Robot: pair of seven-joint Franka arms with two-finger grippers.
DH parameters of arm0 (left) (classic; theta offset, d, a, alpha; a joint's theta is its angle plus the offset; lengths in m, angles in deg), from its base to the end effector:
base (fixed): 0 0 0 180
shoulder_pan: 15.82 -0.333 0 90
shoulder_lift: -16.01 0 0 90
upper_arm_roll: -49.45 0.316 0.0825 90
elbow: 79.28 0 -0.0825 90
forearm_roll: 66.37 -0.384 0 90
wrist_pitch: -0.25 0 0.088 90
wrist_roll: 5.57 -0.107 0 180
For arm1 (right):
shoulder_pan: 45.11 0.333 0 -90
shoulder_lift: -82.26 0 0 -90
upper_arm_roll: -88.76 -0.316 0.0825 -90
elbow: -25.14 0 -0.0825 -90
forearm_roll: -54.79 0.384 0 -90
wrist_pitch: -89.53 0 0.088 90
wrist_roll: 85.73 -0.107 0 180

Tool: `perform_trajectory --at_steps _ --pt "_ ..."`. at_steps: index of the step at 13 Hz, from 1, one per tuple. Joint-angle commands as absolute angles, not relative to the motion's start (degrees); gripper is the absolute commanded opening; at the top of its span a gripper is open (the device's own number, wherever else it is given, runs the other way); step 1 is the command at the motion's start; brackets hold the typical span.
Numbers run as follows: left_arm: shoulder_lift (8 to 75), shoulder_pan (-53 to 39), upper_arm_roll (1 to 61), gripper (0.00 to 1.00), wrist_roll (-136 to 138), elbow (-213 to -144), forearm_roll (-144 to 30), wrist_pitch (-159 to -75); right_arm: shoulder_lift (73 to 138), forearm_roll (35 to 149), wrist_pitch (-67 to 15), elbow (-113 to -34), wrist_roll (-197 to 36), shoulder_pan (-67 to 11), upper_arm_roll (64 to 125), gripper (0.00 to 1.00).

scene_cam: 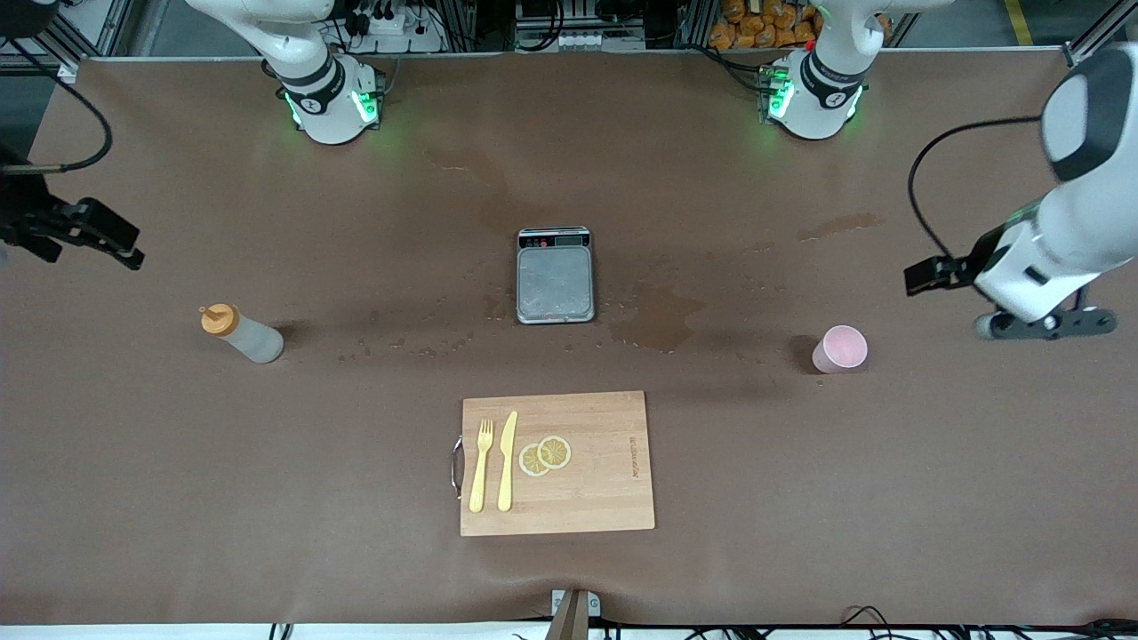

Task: Add sauce to pink cup with both arms
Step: 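Reach the left gripper to the pink cup while the right gripper reaches the bottle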

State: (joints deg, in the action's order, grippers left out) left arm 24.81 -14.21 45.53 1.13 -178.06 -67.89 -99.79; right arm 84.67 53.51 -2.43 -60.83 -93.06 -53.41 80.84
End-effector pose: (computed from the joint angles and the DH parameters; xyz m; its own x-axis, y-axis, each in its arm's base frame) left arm 0.5917 -0.0529 0.4779 0.9916 0.0160 -0.1282 0.0123 -0.9995 -0.0300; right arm 0.5716 -0.0079 0.6375 0.9889 -0.1339 0.0644 -0.1347 -0.9909 0.0084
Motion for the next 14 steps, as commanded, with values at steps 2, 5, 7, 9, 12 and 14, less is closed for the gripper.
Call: perform_trajectory --at_steps 2,5,7,9,12,14 --pt "24.00 -15.91 45.41 1.00 1.02 -191.57 -69.36 -116.93 89.28 59.26 -2.75 -60.73 -92.33 -60.12 80.23 1.00" --pt "29.88 -17.66 45.41 1.00 0.58 -193.63 -69.36 -124.19 93.67 63.23 -1.96 -60.73 -92.68 -64.51 80.32 1.00" --pt "33.31 -17.58 45.41 1.00 2.24 -194.41 -69.27 -126.91 96.75 63.67 -1.96 -60.55 -93.29 -67.33 80.23 1.00" --pt "35.87 -17.67 45.41 1.00 2.69 -194.51 -69.27 -128.85 100.87 67.78 -2.31 -60.20 -96.18 -71.19 80.23 1.00" --pt "37.63 -17.67 45.32 1.00 3.13 -194.51 -68.57 -129.21 107.12 69.21 -2.49 -59.85 -102.49 -73.93 80.32 1.00" --pt "38.60 -17.75 45.32 0.92 3.13 -194.59 -68.57 -129.65 110.46 69.21 -2.05 -58.36 -113.36 -74.11 80.32 1.00"
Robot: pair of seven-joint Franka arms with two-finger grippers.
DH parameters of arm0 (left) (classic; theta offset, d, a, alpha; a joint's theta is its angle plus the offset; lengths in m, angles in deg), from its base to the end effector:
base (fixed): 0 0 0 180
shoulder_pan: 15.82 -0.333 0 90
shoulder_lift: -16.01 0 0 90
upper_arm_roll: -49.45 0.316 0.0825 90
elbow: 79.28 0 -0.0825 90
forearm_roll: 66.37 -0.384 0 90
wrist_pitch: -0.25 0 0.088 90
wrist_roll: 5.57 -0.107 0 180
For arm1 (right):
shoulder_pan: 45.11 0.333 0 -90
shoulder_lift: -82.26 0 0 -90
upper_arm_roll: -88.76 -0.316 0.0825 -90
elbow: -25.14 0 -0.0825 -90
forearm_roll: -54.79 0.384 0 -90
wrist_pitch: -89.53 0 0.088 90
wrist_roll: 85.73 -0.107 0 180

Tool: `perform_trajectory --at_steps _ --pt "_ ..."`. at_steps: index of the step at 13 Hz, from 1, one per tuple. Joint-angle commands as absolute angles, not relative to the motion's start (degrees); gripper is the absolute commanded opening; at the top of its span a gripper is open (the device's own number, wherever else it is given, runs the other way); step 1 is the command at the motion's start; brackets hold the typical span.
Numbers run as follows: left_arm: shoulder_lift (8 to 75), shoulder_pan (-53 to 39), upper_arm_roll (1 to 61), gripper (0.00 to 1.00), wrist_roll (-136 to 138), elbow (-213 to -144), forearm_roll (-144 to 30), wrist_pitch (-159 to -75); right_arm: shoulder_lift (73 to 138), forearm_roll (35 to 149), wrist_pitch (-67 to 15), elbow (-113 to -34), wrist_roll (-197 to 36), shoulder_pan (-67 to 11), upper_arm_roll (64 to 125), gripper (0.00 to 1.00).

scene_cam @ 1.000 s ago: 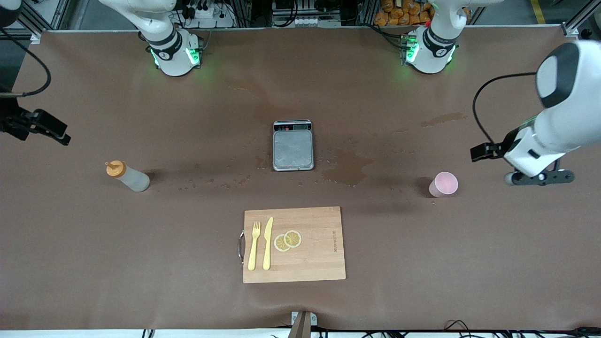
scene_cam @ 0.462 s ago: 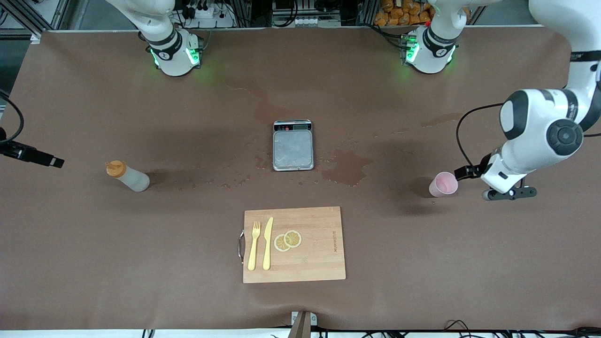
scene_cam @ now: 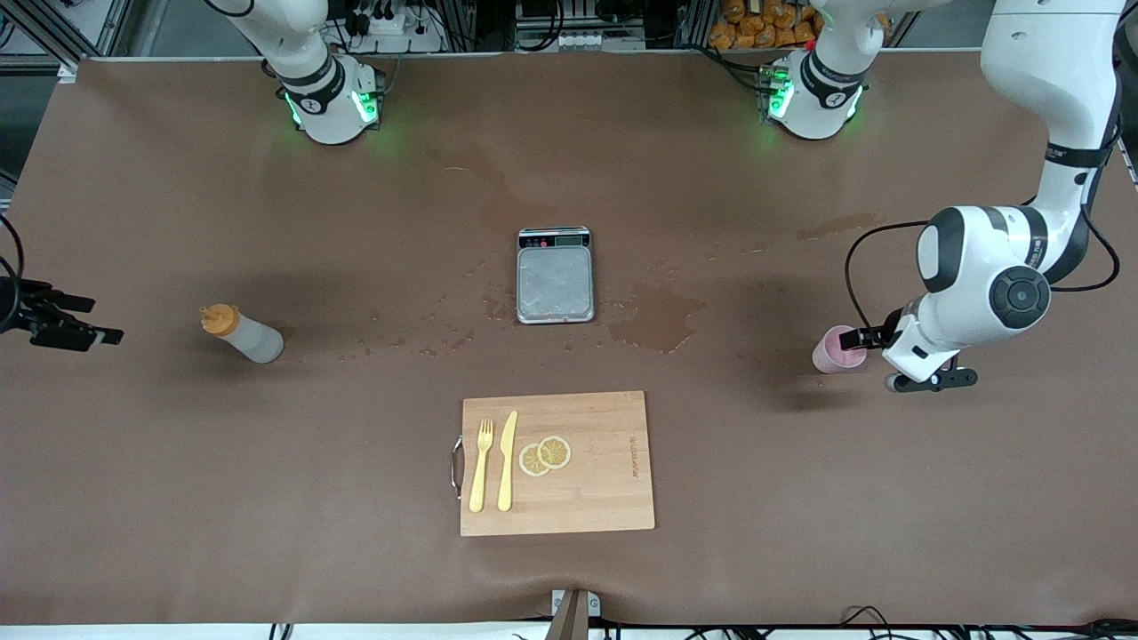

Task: Add sauce to pink cup with both arms
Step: 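Grasp the pink cup with the left gripper while the right gripper grasps the bottle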

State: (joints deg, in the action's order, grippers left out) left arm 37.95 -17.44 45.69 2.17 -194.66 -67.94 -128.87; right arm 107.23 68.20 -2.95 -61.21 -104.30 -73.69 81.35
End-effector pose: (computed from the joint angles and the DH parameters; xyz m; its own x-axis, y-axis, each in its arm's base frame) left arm 0.5871 -0.0204 0.2509 0.9866 0.0820 -0.1411 0.0809 -0.9966 -0.0132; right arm 0.6067 -0.2214 0.3981 0.6974 -0.6013 -0.3900 -0.6930 -0.7046 -0.1527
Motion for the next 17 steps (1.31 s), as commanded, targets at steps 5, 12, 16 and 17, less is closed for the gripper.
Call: perform_trajectory --at_steps 5,12,16,17 --pt "39.57 -17.49 45.24 0.09 3.22 -194.59 -68.48 -129.65 120.30 74.20 -2.05 -58.18 -123.26 -74.46 80.23 1.00" --pt "33.69 -16.87 44.28 0.00 2.25 -192.49 -68.57 -127.47 128.40 80.45 -2.14 -58.27 -123.53 -75.86 80.23 1.00" --pt "31.48 -16.96 36.03 0.00 6.81 -184.50 -68.48 -115.27 129.19 82.20 -1.96 -59.14 -123.26 -76.04 80.23 1.00" --pt "31.48 -16.96 33.66 0.00 9.26 -183.79 -68.48 -113.67 129.46 82.48 -1.44 -59.32 -123.26 -76.04 80.23 1.00"
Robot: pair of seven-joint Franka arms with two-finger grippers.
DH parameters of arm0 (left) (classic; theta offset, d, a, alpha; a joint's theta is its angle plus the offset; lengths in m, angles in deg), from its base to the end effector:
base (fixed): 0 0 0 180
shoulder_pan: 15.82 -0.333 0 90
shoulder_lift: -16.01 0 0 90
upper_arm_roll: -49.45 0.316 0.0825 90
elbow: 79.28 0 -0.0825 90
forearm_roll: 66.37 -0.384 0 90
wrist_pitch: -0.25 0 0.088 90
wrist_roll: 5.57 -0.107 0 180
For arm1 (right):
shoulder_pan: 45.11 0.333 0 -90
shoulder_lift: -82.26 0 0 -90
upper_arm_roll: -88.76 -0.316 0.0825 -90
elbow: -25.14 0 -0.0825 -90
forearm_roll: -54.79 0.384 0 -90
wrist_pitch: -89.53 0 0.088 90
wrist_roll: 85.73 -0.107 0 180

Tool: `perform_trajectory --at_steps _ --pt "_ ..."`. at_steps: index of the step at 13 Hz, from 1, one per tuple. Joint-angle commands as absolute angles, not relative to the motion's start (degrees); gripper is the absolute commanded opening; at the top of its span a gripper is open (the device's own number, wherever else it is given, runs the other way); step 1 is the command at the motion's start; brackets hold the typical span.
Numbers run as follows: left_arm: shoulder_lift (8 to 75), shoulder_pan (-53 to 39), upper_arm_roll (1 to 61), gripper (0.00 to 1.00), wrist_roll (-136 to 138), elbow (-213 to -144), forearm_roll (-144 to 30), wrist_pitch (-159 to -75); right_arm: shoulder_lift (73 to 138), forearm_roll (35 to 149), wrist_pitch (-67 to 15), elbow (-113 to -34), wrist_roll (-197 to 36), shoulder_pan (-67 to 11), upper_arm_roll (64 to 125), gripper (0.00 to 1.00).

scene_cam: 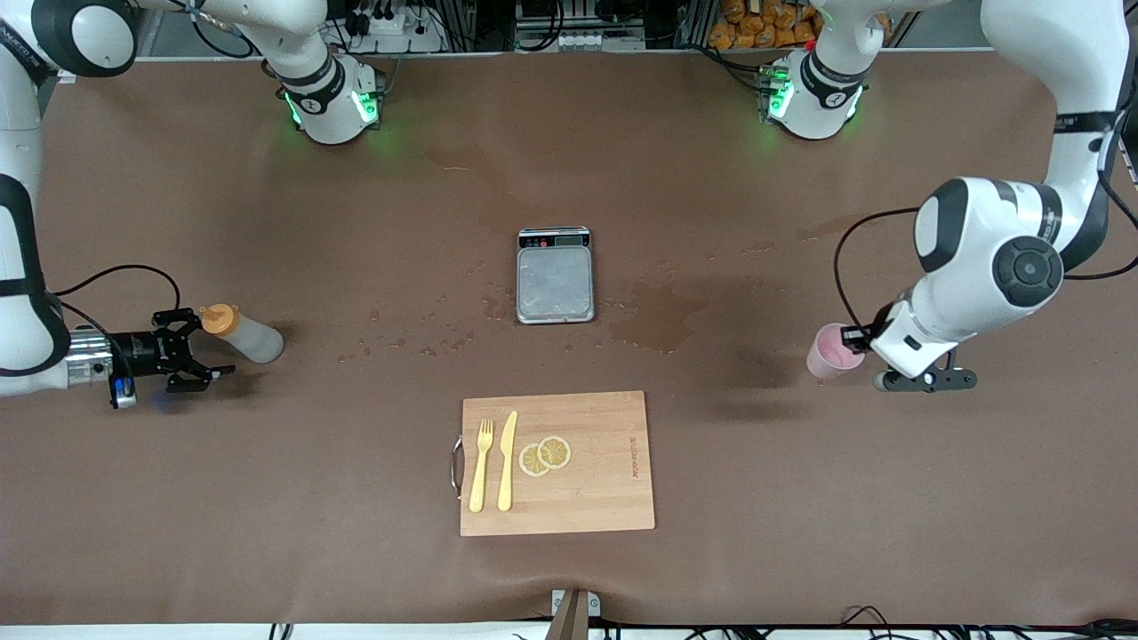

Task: Add sauce to pink cup with both arms
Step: 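Carry the pink cup onto the metal tray with the left gripper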

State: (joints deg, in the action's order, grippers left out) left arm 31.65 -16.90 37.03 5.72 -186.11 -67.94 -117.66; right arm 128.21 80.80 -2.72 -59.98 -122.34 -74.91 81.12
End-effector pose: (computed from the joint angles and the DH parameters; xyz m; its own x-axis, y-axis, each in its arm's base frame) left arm 0.6016 -0.1122 0.3684 0.9969 -0.0097 -0.0781 -0.0081 -0.9998 0.0199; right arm 0.6050 -0.2092 0.1806 0.2148 -0.6255 -0.7501 -0.9299 -0.3658 0.0387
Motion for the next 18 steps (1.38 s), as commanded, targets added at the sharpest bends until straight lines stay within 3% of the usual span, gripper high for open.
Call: perform_trajectory --at_steps 1,4,9,14,18 --pt "31.48 -16.88 31.29 0.00 12.24 -183.35 -68.74 -113.57 129.55 82.48 -0.48 -59.50 -123.26 -75.69 80.23 1.00" --pt "32.53 -15.74 27.49 0.00 19.63 -181.33 -69.27 -113.57 131.04 82.48 0.23 -59.59 -121.43 -75.69 80.23 1.00" --pt "33.06 -4.42 26.78 0.00 39.66 -180.80 -69.27 -113.57 132.53 82.57 1.20 -59.59 -121.07 -75.60 80.23 1.00" --pt "35.43 4.91 26.78 0.00 53.65 -178.34 -69.36 -114.88 132.80 82.57 1.29 -59.41 -121.94 -75.52 80.15 0.42" --pt "38.59 9.05 26.87 0.00 59.81 -178.25 -69.27 -119.88 132.54 82.57 2.51 -58.80 -124.22 -75.34 79.80 0.39"
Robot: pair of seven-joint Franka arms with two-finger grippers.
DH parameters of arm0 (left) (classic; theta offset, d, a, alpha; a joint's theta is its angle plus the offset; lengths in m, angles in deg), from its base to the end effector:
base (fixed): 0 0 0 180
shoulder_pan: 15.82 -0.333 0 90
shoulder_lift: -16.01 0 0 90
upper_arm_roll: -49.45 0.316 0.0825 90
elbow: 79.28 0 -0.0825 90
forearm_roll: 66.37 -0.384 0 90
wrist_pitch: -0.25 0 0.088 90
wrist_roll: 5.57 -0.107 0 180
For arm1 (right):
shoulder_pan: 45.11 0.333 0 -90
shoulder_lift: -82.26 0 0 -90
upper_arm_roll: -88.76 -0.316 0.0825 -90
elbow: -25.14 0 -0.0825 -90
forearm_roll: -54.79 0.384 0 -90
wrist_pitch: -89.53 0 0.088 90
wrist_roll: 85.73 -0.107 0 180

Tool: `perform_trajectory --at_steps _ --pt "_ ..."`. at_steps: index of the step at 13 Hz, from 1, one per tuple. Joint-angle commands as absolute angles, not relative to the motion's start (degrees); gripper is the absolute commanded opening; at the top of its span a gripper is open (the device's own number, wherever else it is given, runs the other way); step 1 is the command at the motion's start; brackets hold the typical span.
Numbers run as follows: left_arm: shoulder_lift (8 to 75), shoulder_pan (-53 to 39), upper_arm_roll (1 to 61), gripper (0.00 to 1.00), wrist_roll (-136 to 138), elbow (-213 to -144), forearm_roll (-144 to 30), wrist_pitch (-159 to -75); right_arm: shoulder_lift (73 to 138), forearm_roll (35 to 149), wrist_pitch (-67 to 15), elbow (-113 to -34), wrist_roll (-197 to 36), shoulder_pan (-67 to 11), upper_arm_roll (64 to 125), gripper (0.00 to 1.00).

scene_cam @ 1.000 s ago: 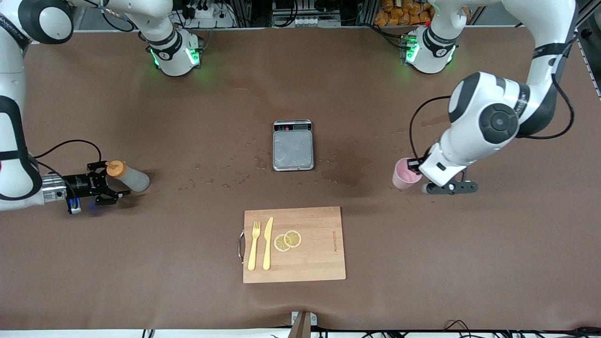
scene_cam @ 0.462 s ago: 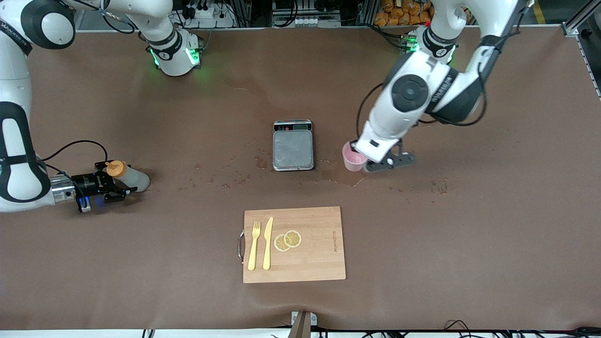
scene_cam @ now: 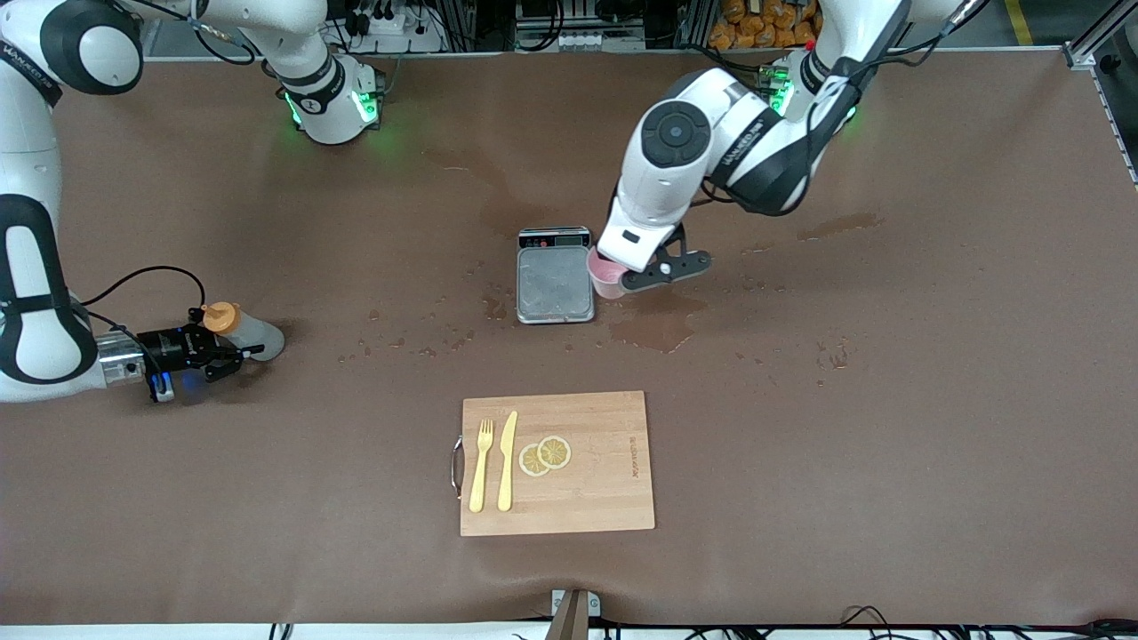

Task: Add sauce to pink cup with both arms
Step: 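Carry the pink cup onto the metal tray with the left gripper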

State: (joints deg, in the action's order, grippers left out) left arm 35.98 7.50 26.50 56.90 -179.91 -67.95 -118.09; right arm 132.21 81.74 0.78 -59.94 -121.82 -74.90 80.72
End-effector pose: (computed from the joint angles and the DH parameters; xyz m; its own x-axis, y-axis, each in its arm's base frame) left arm 0.4586 -0.4474 0.3828 0.9537 0.2828 -0.1025 0.2880 -0.9568 0.0398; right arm 0.5908 -0.1930 0.1401 0.1610 -0.5485 -0.8205 -0.9152 -0.3943 0.0840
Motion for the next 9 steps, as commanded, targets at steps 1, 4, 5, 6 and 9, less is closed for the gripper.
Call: perform_trajectory --at_steps 1,4,5,6,9 --pt "39.91 10.01 26.78 0.00 60.43 -177.99 -69.27 -121.37 132.45 82.57 3.82 -58.19 -125.27 -74.90 79.71 0.39" --pt "46.49 14.58 27.39 0.00 65.70 -172.99 -69.36 -122.44 132.19 82.48 5.68 -56.78 -127.22 -73.67 79.71 0.42" --pt "47.90 14.85 27.39 0.00 65.71 -171.75 -69.36 -122.53 131.84 82.30 6.03 -56.60 -127.31 -73.23 79.79 0.45" --pt "48.79 14.94 27.39 0.00 65.80 -170.96 -69.36 -122.71 131.74 81.78 6.30 -55.90 -127.83 -72.62 79.80 0.45" --pt "50.46 16.08 27.57 0.00 65.80 -170.86 -69.36 -125.25 131.31 80.20 7.53 -53.61 -132.92 -70.34 79.88 0.45"
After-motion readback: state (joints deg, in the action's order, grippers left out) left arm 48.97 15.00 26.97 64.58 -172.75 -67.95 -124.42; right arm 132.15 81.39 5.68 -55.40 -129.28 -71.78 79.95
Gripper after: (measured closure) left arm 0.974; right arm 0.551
